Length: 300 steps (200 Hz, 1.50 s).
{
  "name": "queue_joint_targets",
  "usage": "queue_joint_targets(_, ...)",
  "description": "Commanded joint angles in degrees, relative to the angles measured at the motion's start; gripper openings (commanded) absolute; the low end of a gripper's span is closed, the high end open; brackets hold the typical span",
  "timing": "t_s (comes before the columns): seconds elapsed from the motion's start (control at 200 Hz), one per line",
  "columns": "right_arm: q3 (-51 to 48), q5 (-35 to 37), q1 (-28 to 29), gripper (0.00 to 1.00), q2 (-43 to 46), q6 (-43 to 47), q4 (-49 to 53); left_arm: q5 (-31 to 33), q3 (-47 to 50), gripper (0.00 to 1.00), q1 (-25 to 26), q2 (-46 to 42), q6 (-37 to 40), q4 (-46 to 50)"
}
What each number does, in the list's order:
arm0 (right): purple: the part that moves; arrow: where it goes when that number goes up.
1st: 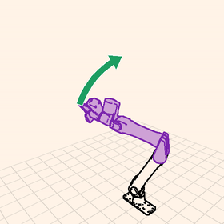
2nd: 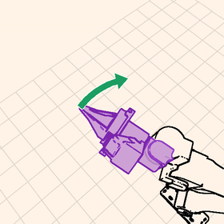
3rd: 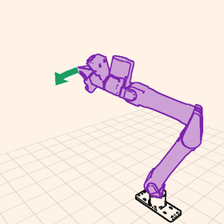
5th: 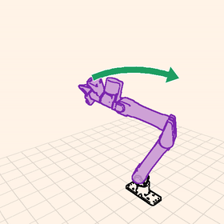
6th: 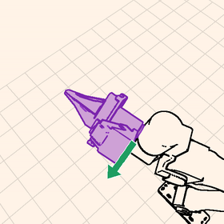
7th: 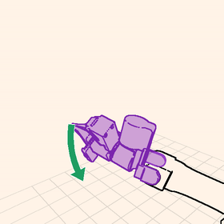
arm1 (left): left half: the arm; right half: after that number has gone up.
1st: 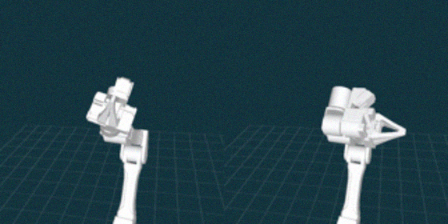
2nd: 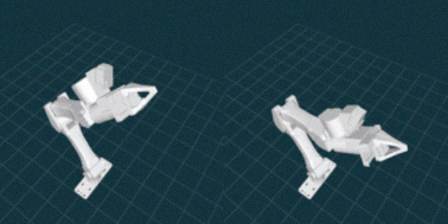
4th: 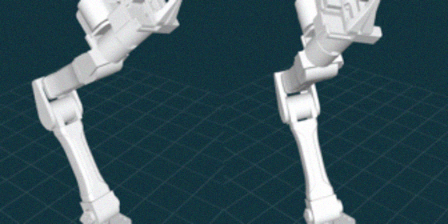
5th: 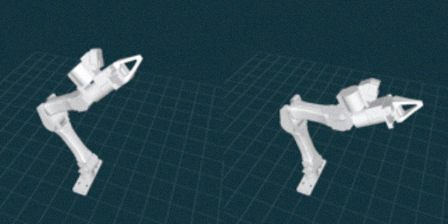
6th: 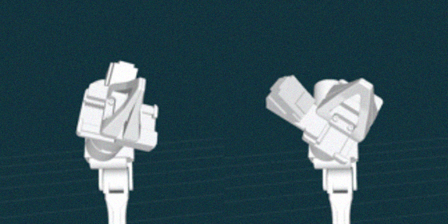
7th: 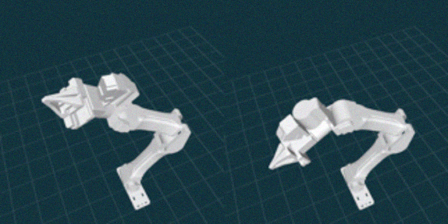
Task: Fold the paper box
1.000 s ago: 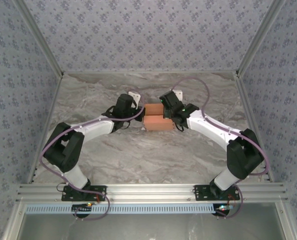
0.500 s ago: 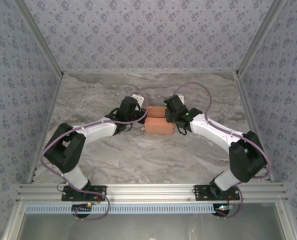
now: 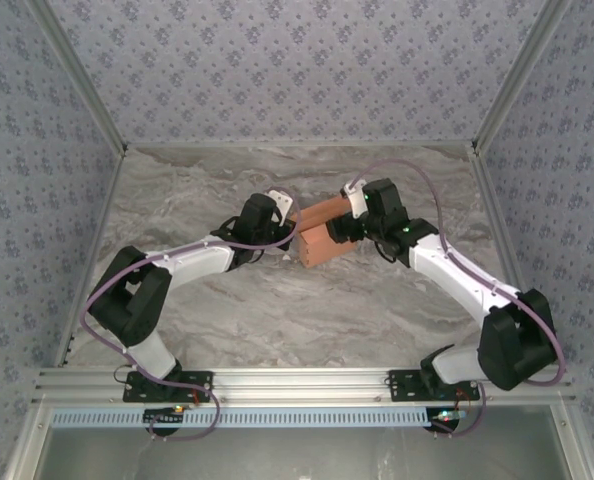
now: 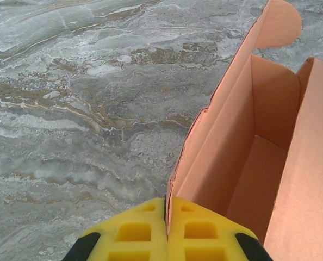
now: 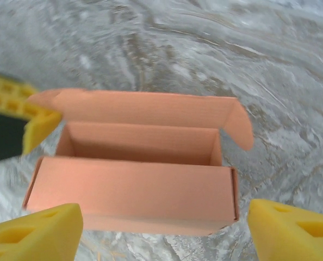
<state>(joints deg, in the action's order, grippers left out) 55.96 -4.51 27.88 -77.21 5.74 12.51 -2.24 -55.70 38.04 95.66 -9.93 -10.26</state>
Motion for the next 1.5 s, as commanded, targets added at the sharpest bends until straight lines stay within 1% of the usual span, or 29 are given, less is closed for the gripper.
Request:
queue_joint_targets(0.0,-4.6,-10.3,-0.3,0.98,3.7,29.5,-1.7,-1.9,-2.8,0.00,0.4,-1.9,2.9,1.4)
queue_joint_targets(0.02,-5.4,-10.5,-0.5,1.00,4.2,33.5,-2.2,-2.2,-2.7,0.00,0.3,-1.9,3.3,1.3)
queue_joint_targets(0.08,-5.7,-10.4,-1.2,1.00,4.3,43.0,-1.5,-2.7,-2.7,0.00,0.4,-1.9,4.1,1.2)
queue_joint_targets(0.205,0.9,-16.6,-4.5,1.00,0.5,58.8,10.5,-4.3,-2.5,0.00,0.3,-2.1,6.0,0.7)
queue_joint_targets(0.31,6.7,-18.4,-6.4,1.00,-3.4,65.6,13.9,-6.2,-2.4,0.00,0.3,-2.1,7.0,-0.1)
queue_joint_targets(0.405,11.4,-20.0,-7.0,1.00,-6.6,71.1,16.5,-7.7,-2.4,0.00,0.4,-2.0,7.3,-0.6)
queue_joint_targets(0.54,18.5,-18.0,-6.0,1.00,-12.4,77.8,22.9,-9.3,-2.3,0.00,0.4,-2.2,8.0,-0.9)
queue_joint_targets(0.675,23.1,-17.9,-5.3,1.00,-16.6,79.3,29.5,-10.4,-2.4,0.00,0.4,-2.1,8.7,-0.9)
queue_joint_targets(0.864,25.4,-20.7,-4.8,1.00,-17.7,77.2,34.3,-11.4,-2.7,0.00,0.4,-2.1,9.5,-0.6)
queue_joint_targets(0.954,24.3,-18.7,-4.4,1.00,-17.8,77.4,32.8,-11.7,-2.6,0.00,0.4,-2.1,9.8,-0.6)
queue_joint_targets(1.024,22.2,-14.4,-3.7,1.00,-18.2,79.6,29.3,-12.4,-2.6,0.00,0.4,-2.0,10.0,-0.8)
queue_joint_targets(1.079,21.8,-12.7,-3.7,1.00,-18.9,80.1,28.0,-13.2,-2.5,0.00,0.4,-2.1,10.2,-1.2)
queue_joint_targets(1.279,22.3,-12.3,-3.3,1.00,-20.0,79.5,25.1,-15.2,-2.2,0.00,0.4,-2.1,10.7,-2.0)
queue_joint_targets(1.494,24.2,-11.9,-2.2,1.00,-22.3,80.0,28.7,-16.3,-2.3,0.00,0.4,-1.9,11.1,-2.0)
